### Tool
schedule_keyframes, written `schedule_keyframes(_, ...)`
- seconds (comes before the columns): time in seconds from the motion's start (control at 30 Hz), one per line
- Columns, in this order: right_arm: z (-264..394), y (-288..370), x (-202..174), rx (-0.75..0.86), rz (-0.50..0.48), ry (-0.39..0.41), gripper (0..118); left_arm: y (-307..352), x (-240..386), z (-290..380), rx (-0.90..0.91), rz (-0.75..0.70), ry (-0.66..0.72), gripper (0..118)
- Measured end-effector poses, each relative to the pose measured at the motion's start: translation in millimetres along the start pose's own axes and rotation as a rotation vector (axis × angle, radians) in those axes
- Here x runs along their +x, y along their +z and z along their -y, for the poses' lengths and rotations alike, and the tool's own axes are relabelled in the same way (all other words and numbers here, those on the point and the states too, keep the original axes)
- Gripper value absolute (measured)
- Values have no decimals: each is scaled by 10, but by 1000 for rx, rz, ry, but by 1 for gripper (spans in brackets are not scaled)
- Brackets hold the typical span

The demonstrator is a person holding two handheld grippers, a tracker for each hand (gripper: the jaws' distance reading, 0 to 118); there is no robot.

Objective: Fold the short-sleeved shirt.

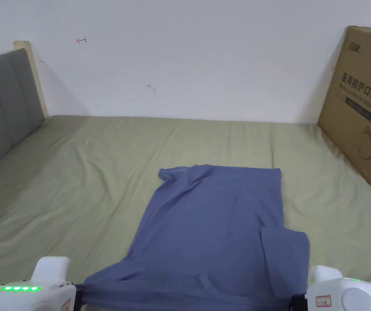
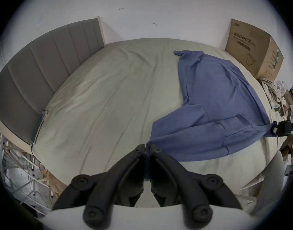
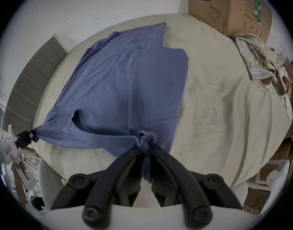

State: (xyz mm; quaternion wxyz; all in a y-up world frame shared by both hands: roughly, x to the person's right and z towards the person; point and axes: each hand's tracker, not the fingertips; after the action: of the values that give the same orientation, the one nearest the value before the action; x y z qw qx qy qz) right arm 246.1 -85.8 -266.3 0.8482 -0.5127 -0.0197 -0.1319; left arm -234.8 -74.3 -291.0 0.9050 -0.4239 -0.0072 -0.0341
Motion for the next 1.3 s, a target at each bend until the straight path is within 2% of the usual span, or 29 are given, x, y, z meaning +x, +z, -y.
schedule_keyframes(0.03, -13, -1, 8, -5, -1, -4, 12, 1, 11, -2, 1, -3, 0, 19)
schedule_keyframes(0.07, -21, 2, -3, -9, 5, -4, 20, 4, 11, -6, 0, -6, 0, 40)
schedule_keyframes(0.1, -19, 11, -7, -2, 26, 6, 38, 6, 9, -8, -3, -3, 4, 80)
schedule_keyframes(0.13, -21, 31, -12, 13, 46, 19, 52, 7, 3, -13, -2, 8, 17, 104)
schedule_keyframes(0.17, -29, 52, -16, 17, 57, 23, 65, 55, 0, -8, 15, 20, 33, 110)
schedule_keyframes(0.2, -34, 90, -18, 23, 52, 24, 64, 116, 4, -21, 33, 25, 43, 105)
schedule_keyframes(0.3, -105, 192, -44, 68, -1, 12, 64, 230, 1, -104, 43, 59, 58, 105)
schedule_keyframes(0.37, -152, 276, -129, 106, -37, 42, 61, 315, 7, -154, 54, 79, 68, 103)
schedule_keyframes(0.4, -172, 304, -186, 122, -41, 82, 52, 349, -9, -181, 54, 97, 77, 90)
schedule_keyframes(0.43, -193, 333, -263, 122, -26, 132, 37, 389, -27, -204, 55, 121, 98, 69)
schedule_keyframes(0.47, -201, 372, -357, 134, -8, 177, 11, 430, -44, -215, 54, 133, 111, 38)
schedule_keyframes(0.5, -200, 386, -424, 155, -6, 204, 0, 458, -56, -209, 62, 139, 119, 0)
schedule_keyframes(0.63, -177, 407, -588, 189, -90, 165, 0, 489, -49, -125, 29, 107, 132, 0)
schedule_keyframes(0.77, -166, 329, -791, 170, -109, 216, 0, 453, -76, -4, -5, 88, 147, 0)
schedule_keyframes(0.9, -168, 212, -878, 143, -131, 222, 0, 378, -160, 46, -12, 88, 158, 1)
schedule_keyframes(0.93, -160, 186, -896, 134, -133, 226, 0, 346, -187, 22, -31, 92, 155, 18)
schedule_keyframes(0.97, -148, 162, -911, 128, -132, 228, 0, 283, -190, 16, -52, 96, 149, 55)
schedule_keyframes(1.0, -147, 133, -918, 118, -135, 229, 0, 214, -187, 27, -70, 111, 136, 98)
schedule_keyframes(1.03, -144, 114, -926, 107, -140, 229, 0, 161, -180, 39, -67, 112, 144, 107)
schedule_keyframes(1.2, -138, 77, -959, 87, -138, 236, 0, -279, -193, 78, -149, 150, 156, 103)
schedule_keyframes(1.3, -176, 28, -961, 71, -129, 241, 0, -358, -98, 21, -122, 195, 139, 103)
